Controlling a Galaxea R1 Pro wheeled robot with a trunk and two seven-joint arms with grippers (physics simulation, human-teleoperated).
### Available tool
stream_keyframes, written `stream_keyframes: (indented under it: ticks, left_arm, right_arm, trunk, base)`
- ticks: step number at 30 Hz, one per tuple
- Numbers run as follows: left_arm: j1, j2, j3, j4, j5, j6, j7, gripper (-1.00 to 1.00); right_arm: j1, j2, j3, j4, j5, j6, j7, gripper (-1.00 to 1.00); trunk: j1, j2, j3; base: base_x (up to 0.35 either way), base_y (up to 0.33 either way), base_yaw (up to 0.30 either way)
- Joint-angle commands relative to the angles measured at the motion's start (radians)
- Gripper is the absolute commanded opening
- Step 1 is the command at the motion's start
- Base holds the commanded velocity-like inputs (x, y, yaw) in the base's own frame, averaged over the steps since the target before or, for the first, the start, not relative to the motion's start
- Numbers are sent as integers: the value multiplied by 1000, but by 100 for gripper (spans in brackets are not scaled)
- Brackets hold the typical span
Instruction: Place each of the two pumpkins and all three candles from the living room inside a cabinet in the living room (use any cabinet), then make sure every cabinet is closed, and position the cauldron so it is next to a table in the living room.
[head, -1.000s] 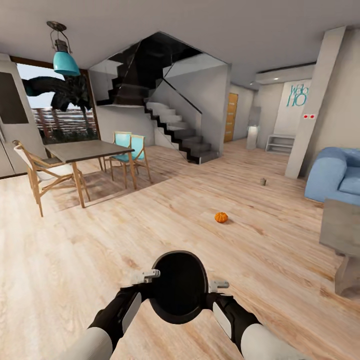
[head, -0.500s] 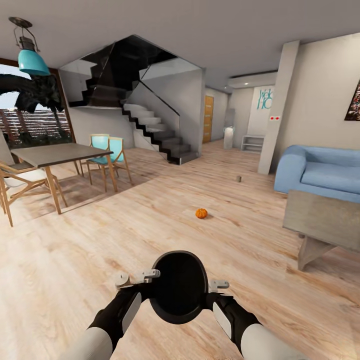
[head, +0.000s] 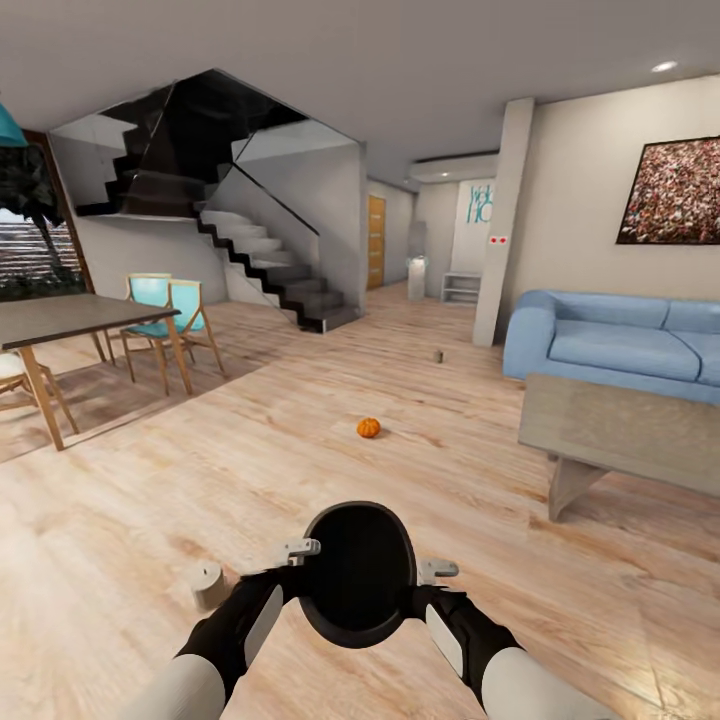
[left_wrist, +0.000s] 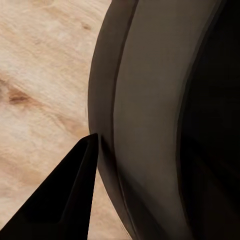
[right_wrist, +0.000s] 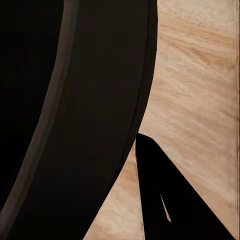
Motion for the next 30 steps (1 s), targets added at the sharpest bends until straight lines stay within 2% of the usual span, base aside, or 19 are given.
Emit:
stream_keyframes:
  ticks: [1,30]
  left_arm:
    - [0,0,-8,0,34,4,3,-100]
    - [0,-5,-15,-2,33,4,4,-100]
  right_arm:
    - [-1,0,25,-4,-28,-26,-2,-100]
    - [-1,0,25,-3,-29,-28,-2,-100]
  trunk:
    - [0,-1,0]
    - [0,-1,20]
  base:
    - [0,0,-261]
    - [0,0,-261]
